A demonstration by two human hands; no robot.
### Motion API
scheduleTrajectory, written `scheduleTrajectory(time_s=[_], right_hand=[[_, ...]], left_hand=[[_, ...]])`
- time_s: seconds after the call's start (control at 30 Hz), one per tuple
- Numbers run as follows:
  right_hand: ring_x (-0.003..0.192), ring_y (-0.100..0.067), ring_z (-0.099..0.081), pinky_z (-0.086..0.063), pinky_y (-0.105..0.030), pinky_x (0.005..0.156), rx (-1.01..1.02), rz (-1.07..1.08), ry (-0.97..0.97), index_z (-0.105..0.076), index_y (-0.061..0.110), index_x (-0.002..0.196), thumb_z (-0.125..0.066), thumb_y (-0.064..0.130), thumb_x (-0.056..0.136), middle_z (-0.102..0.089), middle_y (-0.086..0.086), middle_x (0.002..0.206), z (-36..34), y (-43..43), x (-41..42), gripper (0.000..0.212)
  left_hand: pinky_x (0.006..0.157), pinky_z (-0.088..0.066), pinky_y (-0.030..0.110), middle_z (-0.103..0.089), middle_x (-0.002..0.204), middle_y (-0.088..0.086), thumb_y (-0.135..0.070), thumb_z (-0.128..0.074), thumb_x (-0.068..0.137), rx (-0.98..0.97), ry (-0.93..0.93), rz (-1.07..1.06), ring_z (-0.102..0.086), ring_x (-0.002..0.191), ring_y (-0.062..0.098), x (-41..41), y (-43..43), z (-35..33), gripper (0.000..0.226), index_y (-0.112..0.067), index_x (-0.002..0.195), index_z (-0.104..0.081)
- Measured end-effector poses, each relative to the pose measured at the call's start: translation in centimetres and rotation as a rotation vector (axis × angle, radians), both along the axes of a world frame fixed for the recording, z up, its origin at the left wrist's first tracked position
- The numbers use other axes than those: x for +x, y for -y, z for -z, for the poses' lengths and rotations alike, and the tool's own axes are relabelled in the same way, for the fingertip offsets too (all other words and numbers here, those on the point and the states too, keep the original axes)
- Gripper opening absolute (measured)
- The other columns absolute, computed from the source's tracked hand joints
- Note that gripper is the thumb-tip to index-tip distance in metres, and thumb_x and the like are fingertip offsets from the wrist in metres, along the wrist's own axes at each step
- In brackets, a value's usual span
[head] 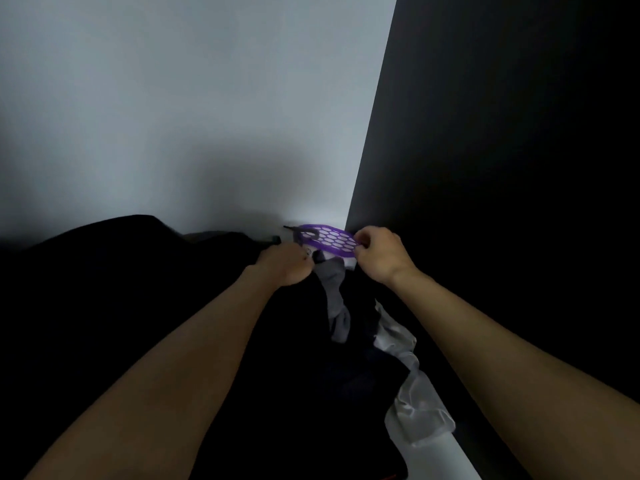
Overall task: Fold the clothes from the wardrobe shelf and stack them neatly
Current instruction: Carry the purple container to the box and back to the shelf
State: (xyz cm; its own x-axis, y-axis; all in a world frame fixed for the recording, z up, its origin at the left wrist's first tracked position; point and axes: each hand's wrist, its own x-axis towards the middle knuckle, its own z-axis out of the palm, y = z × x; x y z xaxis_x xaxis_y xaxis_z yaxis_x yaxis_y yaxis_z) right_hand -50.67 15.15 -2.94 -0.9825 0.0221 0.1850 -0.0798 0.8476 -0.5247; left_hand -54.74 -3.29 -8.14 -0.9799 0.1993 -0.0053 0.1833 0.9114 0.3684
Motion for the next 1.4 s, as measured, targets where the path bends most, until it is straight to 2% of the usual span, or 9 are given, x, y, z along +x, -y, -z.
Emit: scheduleTrajectory(time_s=[0.17,0.3,0.43,0.57,0.83,1.0,1.1,1.2,1.4], right_hand=[[0.114,-0.028,-0.062,-0.051,-0.040,0.098,0.053,-0.020,0.017,-0.063,0.010,0.123,-0.058,0.016,0.094,-0.065,-0.014,0.126,-0.4,1.8,-4.2,0.030],[0.124,-0.029,-0.055,-0.044,-0.032,0.102,0.204,-0.090,0.160,-0.047,0.009,0.141,-0.069,0.029,0.090,-0.055,-0.013,0.139,0.1,2.8,-7.7,0.059],[0.128,-0.031,-0.051,-0.041,-0.037,0.109,0.315,-0.168,0.292,-0.040,0.009,0.143,-0.075,0.043,0.083,-0.050,-0.011,0.144,0.3,3.3,-10.2,0.077],[0.110,-0.029,-0.060,-0.049,-0.039,0.100,0.405,-0.208,0.311,-0.053,0.013,0.122,-0.083,0.037,0.072,-0.062,-0.010,0.124,1.0,3.8,-10.7,0.063],[0.112,-0.032,-0.057,-0.053,-0.041,0.094,0.310,-0.173,0.153,-0.061,0.018,0.115,-0.082,0.036,0.068,-0.066,-0.007,0.118,2.0,4.0,-8.9,0.055],[0.109,-0.027,-0.061,-0.054,-0.040,0.094,0.244,-0.149,0.078,-0.063,0.019,0.116,-0.083,0.038,0.067,-0.068,-0.003,0.115,-1.3,3.9,-7.9,0.056],[0.101,-0.024,-0.065,-0.056,-0.038,0.090,0.190,-0.162,0.020,-0.064,0.020,0.113,-0.085,0.037,0.065,-0.069,-0.002,0.109,-4.1,3.7,-6.6,0.055],[0.099,-0.023,-0.066,-0.057,-0.039,0.089,0.121,-0.221,-0.050,-0.065,0.017,0.117,-0.085,0.031,0.064,-0.070,-0.003,0.110,-5.9,3.6,-4.4,0.058],[0.090,-0.014,-0.068,-0.052,-0.021,0.069,-0.019,-0.417,-0.084,-0.066,0.022,0.116,-0.084,0.028,0.066,-0.071,0.002,0.105,-7.8,3.3,1.4,0.053]], left_hand=[[0.067,-0.044,0.029,-0.064,0.083,-0.002,-0.033,-0.063,0.082,0.303,0.218,-0.022,-0.062,0.081,0.015,-0.9,0.7,0.9,0.016,-0.018,0.077,-0.062],[0.059,-0.041,0.026,-0.066,0.071,0.004,-0.034,-0.068,0.082,0.507,0.044,-0.218,-0.062,0.073,0.017,-1.5,1.7,3.1,0.026,-0.008,0.076,-0.067],[0.081,-0.046,0.027,-0.066,0.099,-0.001,-0.034,-0.070,0.080,0.599,0.023,-0.310,-0.063,0.096,0.018,-2.7,2.0,4.3,0.040,-0.014,0.114,-0.060],[0.105,-0.043,0.034,-0.059,0.133,0.006,-0.028,-0.067,0.085,0.572,-0.001,-0.195,-0.059,0.118,0.022,-3.5,1.8,4.5,0.064,-0.017,0.142,-0.042],[0.094,-0.050,0.030,-0.069,0.118,-0.002,-0.008,-0.062,0.084,0.657,-0.009,0.001,-0.067,0.100,0.012,-3.3,1.9,3.9,0.050,-0.026,0.130,-0.057],[0.071,-0.051,0.015,-0.075,0.094,-0.013,0.004,-0.055,0.088,1.006,-0.015,0.030,-0.070,0.082,-0.001,-2.2,1.6,1.1,0.047,-0.026,0.123,-0.060],[0.057,-0.053,0.020,-0.076,0.098,-0.010,-0.024,-0.056,0.097,1.203,0.008,-0.027,-0.073,0.083,0.007,-0.8,1.2,-2.3,0.024,-0.032,0.118,-0.064],[0.053,-0.055,0.029,-0.076,0.105,0.005,-0.055,-0.057,0.092,1.313,0.158,-0.148,-0.073,0.079,0.018,1.1,0.7,-5.4,0.042,-0.024,0.121,-0.065],[0.049,-0.057,0.033,-0.071,0.057,-0.001,-0.046,-0.061,0.089,1.299,0.301,-0.296,-0.068,0.047,0.014,7.6,0.9,-9.8,0.025,-0.021,0.091,-0.065]])
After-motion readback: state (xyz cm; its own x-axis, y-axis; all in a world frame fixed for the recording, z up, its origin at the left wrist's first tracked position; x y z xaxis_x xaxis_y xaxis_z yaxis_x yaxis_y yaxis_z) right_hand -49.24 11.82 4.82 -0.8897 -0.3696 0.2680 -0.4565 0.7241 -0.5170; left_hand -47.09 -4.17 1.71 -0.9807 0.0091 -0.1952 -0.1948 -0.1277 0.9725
